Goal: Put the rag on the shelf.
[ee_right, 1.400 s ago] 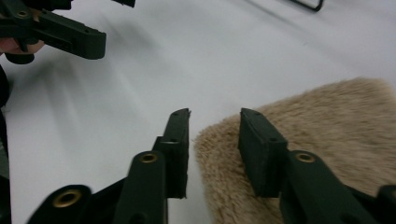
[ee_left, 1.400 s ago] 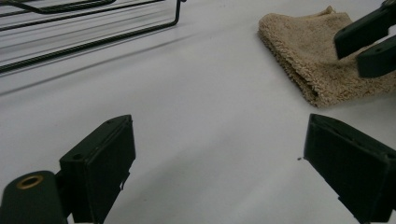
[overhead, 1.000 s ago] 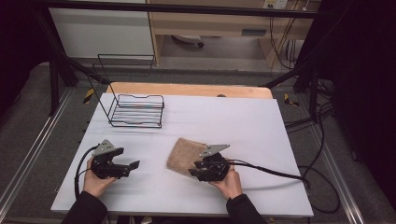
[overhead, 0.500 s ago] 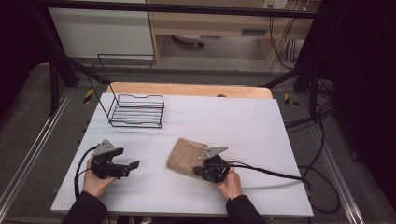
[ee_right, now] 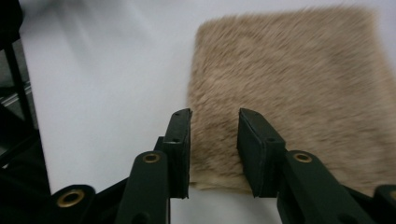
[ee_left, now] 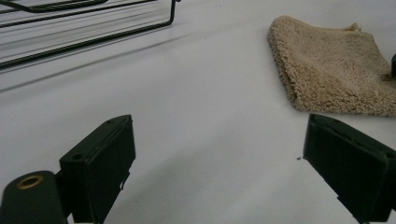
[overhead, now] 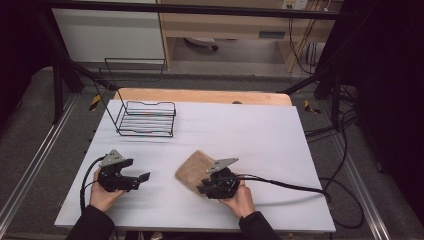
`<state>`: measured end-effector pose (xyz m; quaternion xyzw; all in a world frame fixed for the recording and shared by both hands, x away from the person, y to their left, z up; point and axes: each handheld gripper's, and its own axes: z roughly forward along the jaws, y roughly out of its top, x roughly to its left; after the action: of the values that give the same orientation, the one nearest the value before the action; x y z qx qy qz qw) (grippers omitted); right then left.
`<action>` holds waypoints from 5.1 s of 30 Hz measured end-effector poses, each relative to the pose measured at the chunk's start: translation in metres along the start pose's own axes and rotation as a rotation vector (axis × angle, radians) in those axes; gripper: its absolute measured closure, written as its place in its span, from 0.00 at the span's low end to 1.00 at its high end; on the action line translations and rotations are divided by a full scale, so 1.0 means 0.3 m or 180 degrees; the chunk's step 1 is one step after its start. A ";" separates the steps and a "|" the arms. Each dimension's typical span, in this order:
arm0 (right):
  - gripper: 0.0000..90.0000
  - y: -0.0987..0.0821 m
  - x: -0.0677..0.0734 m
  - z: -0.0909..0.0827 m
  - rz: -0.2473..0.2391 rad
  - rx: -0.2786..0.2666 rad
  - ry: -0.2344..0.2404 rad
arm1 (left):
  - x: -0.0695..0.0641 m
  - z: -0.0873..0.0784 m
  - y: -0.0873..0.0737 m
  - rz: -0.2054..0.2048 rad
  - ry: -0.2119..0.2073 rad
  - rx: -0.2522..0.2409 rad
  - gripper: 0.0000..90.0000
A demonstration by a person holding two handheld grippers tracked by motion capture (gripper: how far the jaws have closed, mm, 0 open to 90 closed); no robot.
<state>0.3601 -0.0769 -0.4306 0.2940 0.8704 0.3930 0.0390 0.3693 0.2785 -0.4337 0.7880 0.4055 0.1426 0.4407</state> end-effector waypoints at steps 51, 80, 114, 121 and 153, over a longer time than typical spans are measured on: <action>0.91 -0.020 -0.158 -0.030 0.0615 -0.0162 -0.0084 | -0.195 0.185 0.134 -0.0049 -0.0190 0.0475 0.94; 0.59 0.134 -0.234 0.181 0.0398 -0.0232 -0.0213 | -0.131 0.211 0.094 -0.0050 -0.0068 0.0597 0.91; 0.87 0.131 -0.225 0.186 0.0489 -0.0121 -0.0082 | -0.129 0.228 0.077 -0.0863 0.0097 0.0503 0.76; 0.81 0.134 -0.237 0.195 0.0550 -0.0120 -0.0046 | -0.131 0.231 0.078 -0.0942 0.0078 0.0529 0.87; 0.95 0.178 -0.165 0.012 0.0427 -0.0496 -0.0027 | -0.183 0.109 0.137 -0.0655 -0.0126 -0.0171 0.94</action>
<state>0.4276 -0.0736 -0.4034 0.3494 0.8154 0.4600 0.0390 0.3750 0.2060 -0.4118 0.7327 0.4716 0.0917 0.4819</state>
